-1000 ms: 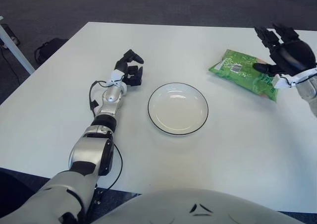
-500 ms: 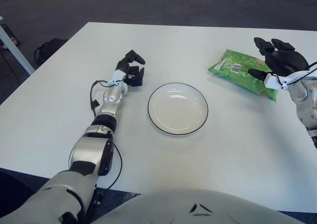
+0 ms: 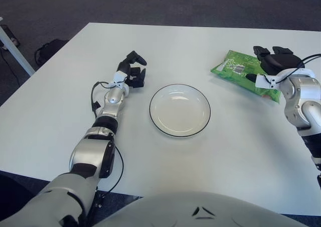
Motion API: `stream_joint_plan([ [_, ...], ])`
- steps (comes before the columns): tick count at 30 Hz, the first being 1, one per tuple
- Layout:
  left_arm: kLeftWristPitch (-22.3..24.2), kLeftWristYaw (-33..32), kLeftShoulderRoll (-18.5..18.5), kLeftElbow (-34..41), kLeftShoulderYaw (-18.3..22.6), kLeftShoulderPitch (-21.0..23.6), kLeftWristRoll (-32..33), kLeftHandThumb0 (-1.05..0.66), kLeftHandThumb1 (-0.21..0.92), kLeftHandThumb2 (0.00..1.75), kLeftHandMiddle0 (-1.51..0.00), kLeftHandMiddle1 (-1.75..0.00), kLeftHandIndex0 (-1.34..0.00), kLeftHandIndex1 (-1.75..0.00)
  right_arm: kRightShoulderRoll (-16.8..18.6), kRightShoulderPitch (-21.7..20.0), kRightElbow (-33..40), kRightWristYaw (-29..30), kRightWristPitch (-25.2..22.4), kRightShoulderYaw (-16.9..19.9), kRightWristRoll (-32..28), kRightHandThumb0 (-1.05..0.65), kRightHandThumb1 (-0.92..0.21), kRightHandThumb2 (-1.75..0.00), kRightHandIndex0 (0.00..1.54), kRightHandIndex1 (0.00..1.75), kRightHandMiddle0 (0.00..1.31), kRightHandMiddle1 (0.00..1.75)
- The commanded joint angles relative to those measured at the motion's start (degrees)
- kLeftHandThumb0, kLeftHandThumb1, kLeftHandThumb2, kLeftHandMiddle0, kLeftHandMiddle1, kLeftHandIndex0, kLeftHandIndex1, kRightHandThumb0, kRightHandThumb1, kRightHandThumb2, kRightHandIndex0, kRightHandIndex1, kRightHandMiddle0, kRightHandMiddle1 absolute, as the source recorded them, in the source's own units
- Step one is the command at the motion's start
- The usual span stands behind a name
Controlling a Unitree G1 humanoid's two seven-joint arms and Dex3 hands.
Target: Put the snack into the plate.
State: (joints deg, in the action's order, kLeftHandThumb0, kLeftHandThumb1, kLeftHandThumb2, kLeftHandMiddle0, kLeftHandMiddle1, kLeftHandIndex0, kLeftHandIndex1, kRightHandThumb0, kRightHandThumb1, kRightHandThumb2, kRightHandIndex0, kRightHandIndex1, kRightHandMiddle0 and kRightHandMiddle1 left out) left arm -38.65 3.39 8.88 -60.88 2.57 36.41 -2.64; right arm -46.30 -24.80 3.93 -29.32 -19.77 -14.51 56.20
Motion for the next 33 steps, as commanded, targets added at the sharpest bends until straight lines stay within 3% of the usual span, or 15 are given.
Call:
stream_joint_plan([
  [1, -0.03, 0.94, -1.24, -3.47, 0.14, -6.01, 0.26, -0.44, 0.45, 1.15, -1.21, -1.75, -0.51, -1.75, 0.36, -2.22, -2.91, -1.22, 0.22, -1.15, 1.57, -1.05, -0.92, -0.92, 0.04, 0.02, 0.00, 0.00],
  [18, -0.84, 1.58, -1.54, -3.35, 1.10, -6.36, 1.28, -0.44, 0.45, 1.15, -1.20, -1.75, -0.51, -1.75, 7.10, -12.54, -22.70, -1.24, 0.26, -6.78, 1.47, -1.05, -0.92, -0.93, 0.00, 0.00, 0.00, 0.00],
  [33, -1.76, 0.30, -1.91, -2.87, 1.43, -6.82, 1.33, -0.43, 0.46, 1.13, -1.22, -1.75, -0.50, -1.75, 11.06, -16.95, -38.33, 0.61, 0.75, -11.41, 0.57, -1.05, -0.92, -1.00, 0.00, 0.00, 0.00, 0.00],
])
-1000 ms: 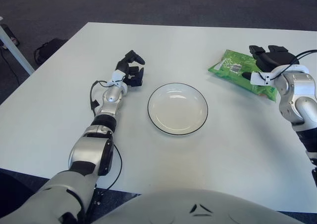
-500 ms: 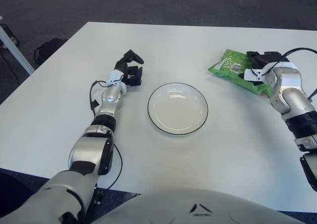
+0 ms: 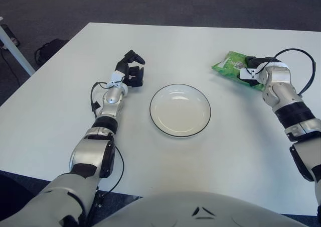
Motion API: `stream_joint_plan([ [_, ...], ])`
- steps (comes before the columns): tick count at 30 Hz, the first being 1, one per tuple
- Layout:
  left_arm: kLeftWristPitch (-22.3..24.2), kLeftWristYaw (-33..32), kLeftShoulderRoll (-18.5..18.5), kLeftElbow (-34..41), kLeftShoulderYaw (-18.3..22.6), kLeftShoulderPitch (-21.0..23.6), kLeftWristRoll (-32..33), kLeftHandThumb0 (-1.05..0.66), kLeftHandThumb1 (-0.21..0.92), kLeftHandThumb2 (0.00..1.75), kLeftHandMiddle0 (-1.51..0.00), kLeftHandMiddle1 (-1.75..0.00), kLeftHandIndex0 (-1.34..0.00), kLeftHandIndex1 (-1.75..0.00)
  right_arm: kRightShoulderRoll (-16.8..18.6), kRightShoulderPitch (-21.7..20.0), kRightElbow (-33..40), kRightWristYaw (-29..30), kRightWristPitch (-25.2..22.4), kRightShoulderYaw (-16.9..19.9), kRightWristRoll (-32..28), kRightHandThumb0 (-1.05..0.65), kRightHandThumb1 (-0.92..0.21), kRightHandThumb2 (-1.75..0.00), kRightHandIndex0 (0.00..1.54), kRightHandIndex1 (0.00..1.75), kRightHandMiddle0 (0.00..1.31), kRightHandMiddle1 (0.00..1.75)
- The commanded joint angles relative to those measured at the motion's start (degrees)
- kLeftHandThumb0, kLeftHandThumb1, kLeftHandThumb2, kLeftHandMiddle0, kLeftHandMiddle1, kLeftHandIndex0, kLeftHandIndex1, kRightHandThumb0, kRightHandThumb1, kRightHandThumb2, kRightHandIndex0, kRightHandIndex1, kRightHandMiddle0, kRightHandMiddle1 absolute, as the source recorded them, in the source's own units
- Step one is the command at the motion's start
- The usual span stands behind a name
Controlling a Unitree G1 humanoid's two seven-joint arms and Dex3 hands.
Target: Put the snack into the plate.
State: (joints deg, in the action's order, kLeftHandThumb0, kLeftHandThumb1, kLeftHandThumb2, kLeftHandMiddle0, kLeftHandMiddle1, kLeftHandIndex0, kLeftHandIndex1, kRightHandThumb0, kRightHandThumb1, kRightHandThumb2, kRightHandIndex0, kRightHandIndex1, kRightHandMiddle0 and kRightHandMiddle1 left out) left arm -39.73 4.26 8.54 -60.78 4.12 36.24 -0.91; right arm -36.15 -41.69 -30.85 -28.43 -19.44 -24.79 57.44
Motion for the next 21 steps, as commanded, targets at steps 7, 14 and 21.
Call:
stream_joint_plan([
  [7, -1.64, -1.59, -1.61, -2.71, -0.01, -6.92, -0.78, -0.43, 0.47, 1.12, -1.21, -1.75, -0.49, -1.75, 1.70, -0.77, -8.11, -0.02, 0.70, -2.17, -1.94, -1.05, -0.92, -1.01, 0.00, 0.00, 0.00, 0.00],
  [14, -1.94, -2.53, -1.52, -2.64, -0.18, -7.03, -1.08, -0.43, 0.48, 1.11, -1.20, -1.75, -0.49, -1.75, 2.66, -0.81, -11.16, 1.63, 0.04, -2.65, -2.54, -1.05, -0.92, -0.99, 0.00, 0.00, 0.00, 0.00],
  [21, -1.86, -2.71, -1.44, -2.72, -0.30, -6.99, -1.14, -0.43, 0.48, 1.11, -1.19, -1.75, -0.48, -1.75, 3.08, 1.33, -10.79, 14.22, 0.43, -1.57, -2.72, -0.88, -0.92, -0.77, 0.00, 0.82, 0.01, 0.88],
])
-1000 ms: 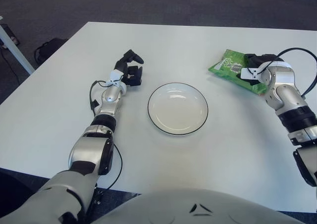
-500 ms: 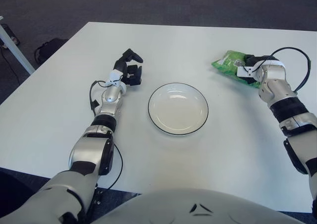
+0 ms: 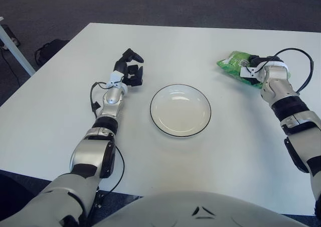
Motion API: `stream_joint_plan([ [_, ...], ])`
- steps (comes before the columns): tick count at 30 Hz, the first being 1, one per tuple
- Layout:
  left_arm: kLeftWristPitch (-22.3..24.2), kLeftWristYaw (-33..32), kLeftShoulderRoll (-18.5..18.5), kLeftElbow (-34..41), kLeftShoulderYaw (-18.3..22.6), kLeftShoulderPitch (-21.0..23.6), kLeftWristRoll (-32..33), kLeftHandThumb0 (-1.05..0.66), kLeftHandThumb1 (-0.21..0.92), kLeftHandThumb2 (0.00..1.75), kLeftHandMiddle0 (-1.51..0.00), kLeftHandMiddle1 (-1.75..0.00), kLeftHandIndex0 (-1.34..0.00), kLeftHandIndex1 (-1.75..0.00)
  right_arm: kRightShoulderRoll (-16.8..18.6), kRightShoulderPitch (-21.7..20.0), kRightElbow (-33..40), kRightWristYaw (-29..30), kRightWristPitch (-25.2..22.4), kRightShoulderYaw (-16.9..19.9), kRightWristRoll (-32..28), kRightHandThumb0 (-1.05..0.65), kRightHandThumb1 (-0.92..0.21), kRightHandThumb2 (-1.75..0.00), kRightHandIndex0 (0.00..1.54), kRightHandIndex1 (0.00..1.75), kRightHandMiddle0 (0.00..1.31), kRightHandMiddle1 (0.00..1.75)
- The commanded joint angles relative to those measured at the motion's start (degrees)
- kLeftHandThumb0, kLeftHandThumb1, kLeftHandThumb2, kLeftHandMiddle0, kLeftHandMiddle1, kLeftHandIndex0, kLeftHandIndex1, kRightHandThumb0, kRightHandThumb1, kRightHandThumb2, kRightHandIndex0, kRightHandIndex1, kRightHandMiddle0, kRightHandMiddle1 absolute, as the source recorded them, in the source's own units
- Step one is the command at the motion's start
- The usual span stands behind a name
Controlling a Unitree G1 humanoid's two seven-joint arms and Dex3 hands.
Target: Put the snack into the plate.
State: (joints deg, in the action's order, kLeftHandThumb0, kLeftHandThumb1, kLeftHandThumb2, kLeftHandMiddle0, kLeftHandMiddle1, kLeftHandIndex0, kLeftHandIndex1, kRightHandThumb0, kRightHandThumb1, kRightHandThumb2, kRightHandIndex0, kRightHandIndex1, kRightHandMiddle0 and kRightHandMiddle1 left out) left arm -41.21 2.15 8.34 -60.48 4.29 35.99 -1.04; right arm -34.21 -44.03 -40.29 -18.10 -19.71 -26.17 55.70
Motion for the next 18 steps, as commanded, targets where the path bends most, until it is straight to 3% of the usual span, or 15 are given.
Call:
stream_joint_plan([
  [1, -0.38, -0.60, -1.24, -3.02, -0.48, -6.74, -1.02, -0.43, 0.48, 1.11, -1.19, -1.75, -0.48, -1.75, 1.07, 4.00, -1.24, 5.69, 1.00, -0.18, -1.03, -0.83, -0.91, -0.74, 0.00, 0.94, 0.00, 1.02],
  [2, -0.34, -0.58, -1.23, -3.05, -0.49, -6.70, -1.02, -0.43, 0.48, 1.11, -1.19, -1.75, -0.48, -1.75, 0.89, 4.66, -0.83, 8.44, 1.57, -0.08, -1.03, -0.76, -0.89, -0.71, 0.00, 1.12, 0.00, 1.22],
  [3, -0.30, -0.56, -1.22, -3.07, -0.49, -6.67, -1.01, -0.43, 0.48, 1.11, -1.19, -1.75, -0.48, -1.75, 0.75, 5.10, -0.60, 10.44, 1.99, -0.06, -1.09, -0.62, -0.86, -0.70, 0.00, 1.35, 0.10, 1.41],
  [4, -0.26, -0.51, -1.21, -3.09, -0.50, -6.65, -1.00, -0.43, 0.48, 1.11, -1.20, -1.75, -0.48, -1.75, 0.76, 5.81, -0.20, 13.56, 2.58, 0.48, -1.49, -0.57, -0.84, -0.70, 0.00, 1.43, 0.13, 1.48],
  [6, -0.19, -0.43, -1.22, -3.14, -0.52, -6.62, -0.98, -0.43, 0.48, 1.11, -1.20, -1.75, -0.49, -1.75, 0.99, 6.71, -0.01, 18.44, 3.82, 1.67, -2.70, -0.23, -0.65, -0.93, 0.15, 1.61, 0.32, 1.64],
  [9, -0.15, -0.37, -1.23, -3.21, -0.54, -6.57, -0.97, -0.43, 0.48, 1.12, -1.20, -1.75, -0.49, -1.75, 1.42, 7.49, -0.49, 23.75, 6.15, 3.39, -4.93, -0.08, -0.38, -1.18, 0.49, 1.49, 0.53, 1.71],
  [11, -0.16, -0.35, -1.22, -3.22, -0.55, -6.57, -0.97, -0.43, 0.47, 1.12, -1.19, -1.75, -0.49, -1.75, 1.53, 7.75, -0.94, 26.15, 7.74, 4.10, -6.27, -0.04, -0.30, -1.27, 0.57, 1.50, 0.57, 1.73],
  [14, -0.06, -0.35, -1.25, -3.29, -0.54, -6.52, -0.94, -0.43, 0.47, 1.12, -1.20, -1.75, -0.49, -1.75, 1.42, 8.39, -1.51, 29.94, 11.57, 5.59, -8.85, -0.01, -0.27, -1.36, 0.55, 1.67, 0.55, 1.74],
  [17, 0.06, -0.24, -1.27, -3.31, -0.50, -6.49, -0.85, -0.43, 0.46, 1.13, -1.20, -1.75, -0.50, -1.75, 1.22, 8.93, -2.12, 33.31, 16.03, 7.16, -11.47, 0.00, -0.23, -1.41, 0.56, 1.72, 0.56, 1.74],
  [18, 0.07, -0.20, -1.27, -3.31, -0.49, -6.49, -0.83, -0.43, 0.46, 1.13, -1.20, -1.75, -0.50, -1.75, 1.17, 9.00, -2.39, 34.11, 17.14, 7.49, -12.02, 0.00, -0.17, -1.42, 0.70, 1.53, 0.61, 1.75],
])
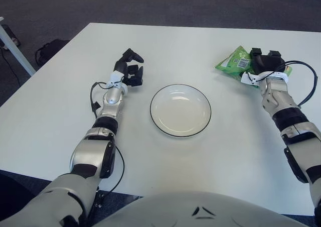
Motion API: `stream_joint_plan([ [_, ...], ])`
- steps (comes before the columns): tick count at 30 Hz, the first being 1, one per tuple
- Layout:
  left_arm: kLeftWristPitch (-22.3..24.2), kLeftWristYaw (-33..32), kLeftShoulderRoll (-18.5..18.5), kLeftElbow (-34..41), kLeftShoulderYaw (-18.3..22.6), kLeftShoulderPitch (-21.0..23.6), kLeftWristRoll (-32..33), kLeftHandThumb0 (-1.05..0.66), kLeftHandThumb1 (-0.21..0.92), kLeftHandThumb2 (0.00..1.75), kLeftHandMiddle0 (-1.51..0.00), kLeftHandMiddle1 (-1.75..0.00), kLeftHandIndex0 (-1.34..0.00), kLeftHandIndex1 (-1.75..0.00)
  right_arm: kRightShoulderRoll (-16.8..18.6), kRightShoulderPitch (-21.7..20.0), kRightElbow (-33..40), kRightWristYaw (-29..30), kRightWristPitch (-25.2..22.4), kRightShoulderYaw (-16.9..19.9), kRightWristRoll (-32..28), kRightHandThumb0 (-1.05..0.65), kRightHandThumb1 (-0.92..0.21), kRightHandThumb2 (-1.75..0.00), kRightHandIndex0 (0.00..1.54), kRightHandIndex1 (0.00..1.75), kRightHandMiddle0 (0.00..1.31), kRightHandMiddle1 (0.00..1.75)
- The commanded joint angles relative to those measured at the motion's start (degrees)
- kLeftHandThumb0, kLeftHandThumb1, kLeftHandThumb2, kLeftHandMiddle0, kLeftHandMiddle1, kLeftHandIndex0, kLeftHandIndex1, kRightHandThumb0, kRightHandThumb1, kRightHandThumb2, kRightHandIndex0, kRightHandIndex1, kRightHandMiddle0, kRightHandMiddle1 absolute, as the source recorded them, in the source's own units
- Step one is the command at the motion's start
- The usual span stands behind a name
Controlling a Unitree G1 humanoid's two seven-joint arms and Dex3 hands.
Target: Put the snack into the plate.
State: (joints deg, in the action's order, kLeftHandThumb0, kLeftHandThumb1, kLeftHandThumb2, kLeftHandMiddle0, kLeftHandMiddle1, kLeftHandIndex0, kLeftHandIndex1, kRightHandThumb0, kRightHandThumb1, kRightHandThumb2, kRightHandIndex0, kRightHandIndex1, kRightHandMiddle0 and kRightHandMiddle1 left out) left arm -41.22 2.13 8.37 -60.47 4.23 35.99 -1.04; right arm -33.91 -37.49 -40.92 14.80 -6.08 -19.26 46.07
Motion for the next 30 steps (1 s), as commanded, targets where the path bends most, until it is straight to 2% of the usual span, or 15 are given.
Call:
stream_joint_plan([
  [1, -0.01, -0.16, -1.28, -3.36, -0.43, -6.51, -0.83, -0.43, 0.46, 1.13, -1.21, -1.75, -0.50, -1.75, 0.60, 2.60, -1.86, 2.50, 5.52, 1.17, -3.25, 0.00, -0.15, -1.43, 0.76, 1.46, 0.63, 1.75],
  [3, -0.16, -0.19, -1.19, -3.43, -0.43, -6.53, -0.88, -0.43, 0.46, 1.13, -1.21, -1.75, -0.50, -1.75, -0.04, 2.89, -0.39, 3.74, 8.35, 2.32, -4.67, 0.00, -0.08, -1.49, 0.87, 1.41, 0.65, 1.75],
  [7, -0.56, -0.49, -0.94, -3.50, -0.50, -6.59, -1.13, -0.43, 0.46, 1.13, -1.21, -1.75, -0.50, -1.75, -1.06, 3.85, 7.92, 2.59, 10.30, 4.66, -6.95, 0.00, -0.03, -1.56, 0.89, 1.50, 0.63, 1.75],
  [12, -0.88, -1.01, -0.78, -3.51, -0.59, -6.60, -1.44, -0.43, 0.47, 1.13, -1.22, -1.75, -0.49, -1.75, -0.72, 4.76, 14.33, 1.78, 11.28, 6.41, -8.37, 0.00, -0.03, -1.58, 0.88, 1.56, 0.61, 1.75],
  [16, -0.08, -0.84, -0.72, -3.45, -0.41, -6.44, -1.32, -0.43, 0.47, 1.12, -1.21, -1.75, -0.49, -1.75, 0.07, 5.75, 21.85, 0.73, 13.55, 8.24, -10.57, 0.00, -0.04, -1.58, 0.87, 1.58, 0.60, 1.75],
  [21, 0.04, -0.59, -0.78, -3.44, -0.16, -6.39, -0.99, -0.43, 0.47, 1.12, -1.20, -1.75, -0.49, -1.75, 1.58, 7.98, 31.47, -1.81, 13.60, 9.81, -12.32, 0.00, -0.04, -1.59, 0.86, 1.61, 0.60, 1.75],
  [26, 0.43, -0.29, -0.73, -3.70, -0.07, -6.20, -0.88, -0.43, 0.48, 1.11, -1.20, -1.75, -0.49, -1.75, 3.15, 8.14, 36.72, -3.45, 16.49, 9.97, -13.66, 0.00, -0.05, -1.59, 0.85, 1.63, 0.59, 1.75],
  [30, 0.73, -0.05, -0.89, -3.81, 0.08, -6.09, -0.62, -0.43, 0.48, 1.11, -1.20, -1.75, -0.48, -1.75, 5.30, 8.46, 40.52, -6.22, 16.87, 9.45, -15.19, 0.00, -0.05, -1.59, 0.84, 1.64, 0.58, 1.75],
])
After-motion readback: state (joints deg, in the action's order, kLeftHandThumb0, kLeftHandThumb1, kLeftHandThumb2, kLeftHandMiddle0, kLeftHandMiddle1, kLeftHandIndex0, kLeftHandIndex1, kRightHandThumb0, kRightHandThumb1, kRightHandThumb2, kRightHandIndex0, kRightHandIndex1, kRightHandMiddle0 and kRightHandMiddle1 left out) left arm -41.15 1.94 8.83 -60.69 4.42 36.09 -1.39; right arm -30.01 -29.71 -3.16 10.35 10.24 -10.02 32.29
